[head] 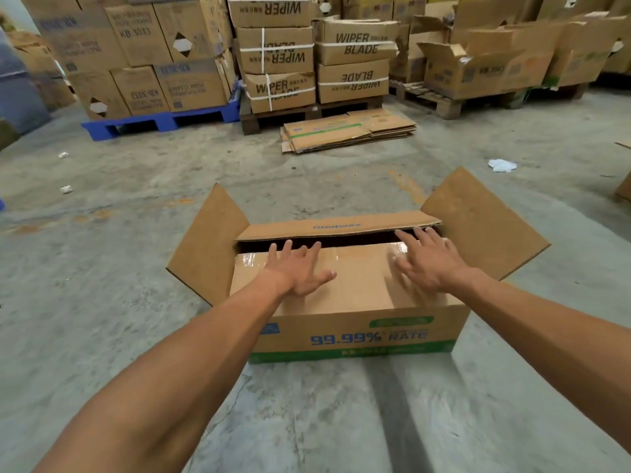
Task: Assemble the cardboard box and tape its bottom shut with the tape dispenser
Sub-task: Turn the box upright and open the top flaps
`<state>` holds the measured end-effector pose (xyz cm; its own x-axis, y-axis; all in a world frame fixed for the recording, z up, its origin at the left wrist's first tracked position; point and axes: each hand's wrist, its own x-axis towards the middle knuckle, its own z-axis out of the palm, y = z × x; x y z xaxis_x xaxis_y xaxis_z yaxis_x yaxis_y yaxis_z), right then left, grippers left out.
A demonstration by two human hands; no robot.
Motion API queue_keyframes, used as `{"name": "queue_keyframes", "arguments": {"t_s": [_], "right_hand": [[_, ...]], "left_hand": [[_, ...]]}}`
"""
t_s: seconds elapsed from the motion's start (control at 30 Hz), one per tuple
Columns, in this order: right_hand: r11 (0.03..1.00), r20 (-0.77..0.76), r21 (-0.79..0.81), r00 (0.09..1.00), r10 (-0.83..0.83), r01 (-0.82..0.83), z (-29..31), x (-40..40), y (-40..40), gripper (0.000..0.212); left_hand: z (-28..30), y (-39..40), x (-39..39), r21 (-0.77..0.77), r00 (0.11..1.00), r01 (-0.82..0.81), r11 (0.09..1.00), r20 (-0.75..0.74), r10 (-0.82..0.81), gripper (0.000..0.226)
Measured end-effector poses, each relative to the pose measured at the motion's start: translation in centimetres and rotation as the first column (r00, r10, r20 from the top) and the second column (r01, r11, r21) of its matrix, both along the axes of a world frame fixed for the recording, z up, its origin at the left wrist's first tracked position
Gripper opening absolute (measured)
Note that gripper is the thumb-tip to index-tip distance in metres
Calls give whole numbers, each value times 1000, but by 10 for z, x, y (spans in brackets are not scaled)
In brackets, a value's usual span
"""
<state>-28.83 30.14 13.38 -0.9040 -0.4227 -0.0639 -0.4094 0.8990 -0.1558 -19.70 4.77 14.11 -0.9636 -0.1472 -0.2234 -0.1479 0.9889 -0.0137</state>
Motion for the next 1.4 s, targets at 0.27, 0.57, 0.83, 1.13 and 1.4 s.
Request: {"name": "queue_keyframes", "arguments": {"t_s": [0.27, 0.57, 0.83, 1.13, 1.4], "right_hand": [[996, -148, 67, 987, -54, 65, -10, 4, 7, 63], [967, -104, 226, 990, -99, 120, -17, 19, 57, 69], [995, -18, 73, 997, -70, 71, 2, 16, 23, 66], [998, -23, -68, 1000, 9, -11, 12, -13, -33, 56], [990, 310, 68, 946, 98, -125, 58, -70, -89, 84]], "left_hand": [[-5, -12, 0, -63, 989, 14, 998, -146, -23, 81], [-54, -26, 68, 36, 993, -109, 993, -33, 110, 75], [-8, -43, 17, 27, 976, -176, 984, -126, 178, 82], [-9, -34, 21, -134, 960, -134, 982, -264, 95, 87], [9, -26, 104, -152, 801, 168, 974, -555, -225, 70]]}}
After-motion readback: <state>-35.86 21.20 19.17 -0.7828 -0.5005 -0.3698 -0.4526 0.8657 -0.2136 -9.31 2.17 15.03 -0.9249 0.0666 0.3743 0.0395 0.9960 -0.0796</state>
